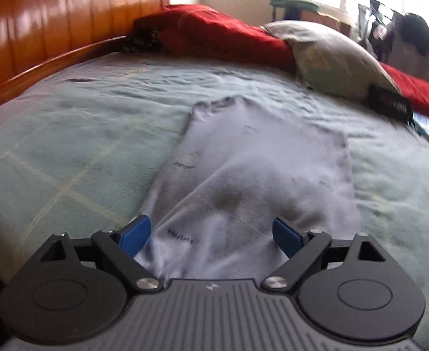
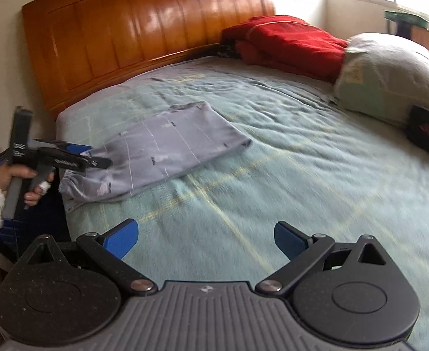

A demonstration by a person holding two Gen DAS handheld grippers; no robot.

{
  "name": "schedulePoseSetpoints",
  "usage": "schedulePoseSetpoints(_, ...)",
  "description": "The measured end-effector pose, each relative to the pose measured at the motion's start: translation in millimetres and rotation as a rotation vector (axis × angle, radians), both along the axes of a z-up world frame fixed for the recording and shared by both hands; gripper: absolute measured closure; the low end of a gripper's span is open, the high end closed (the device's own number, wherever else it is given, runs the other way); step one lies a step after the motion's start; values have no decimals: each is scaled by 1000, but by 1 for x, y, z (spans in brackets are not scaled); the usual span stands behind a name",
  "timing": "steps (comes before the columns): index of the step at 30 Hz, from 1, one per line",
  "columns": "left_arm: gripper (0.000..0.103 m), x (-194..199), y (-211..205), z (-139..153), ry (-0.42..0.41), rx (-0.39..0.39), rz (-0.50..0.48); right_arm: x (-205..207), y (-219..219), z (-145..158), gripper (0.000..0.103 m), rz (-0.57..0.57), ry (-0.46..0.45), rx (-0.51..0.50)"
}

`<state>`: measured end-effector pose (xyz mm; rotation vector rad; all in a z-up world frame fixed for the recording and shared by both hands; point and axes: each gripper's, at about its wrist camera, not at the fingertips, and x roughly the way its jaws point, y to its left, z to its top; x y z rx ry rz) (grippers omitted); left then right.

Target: Fold clothes

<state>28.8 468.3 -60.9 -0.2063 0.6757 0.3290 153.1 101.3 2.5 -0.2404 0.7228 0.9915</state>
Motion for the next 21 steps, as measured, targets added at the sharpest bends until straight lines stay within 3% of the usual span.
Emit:
schedulePoseSetpoints(4, 9, -13, -32, 15, -46, 75, -89, -15, -25, -3, 1, -65, 16, 5)
schedulePoseSetpoints(6, 9, -14, -47, 5, -14, 123, -98, -19, -35, -8, 1, -98, 47, 12)
schedulePoseSetpoints(9, 9, -21, -53, -23, 31, 123, -74, -27, -46, -13, 1, -129, 66, 6)
schedulePoseSetpoints(13, 9, -28, -77, -15, 25, 223, -82, -36, -58, -11, 1, -151, 58, -9)
schedulePoseSetpoints(17, 8, -30, -87, 0, -40, 177, -75, -37, -65, -7, 0, -168, 53, 9)
schedulePoseSetpoints(21, 8, -29, -88, -12, -5, 103, -63, -41, -65, -7, 0, -151, 47, 6)
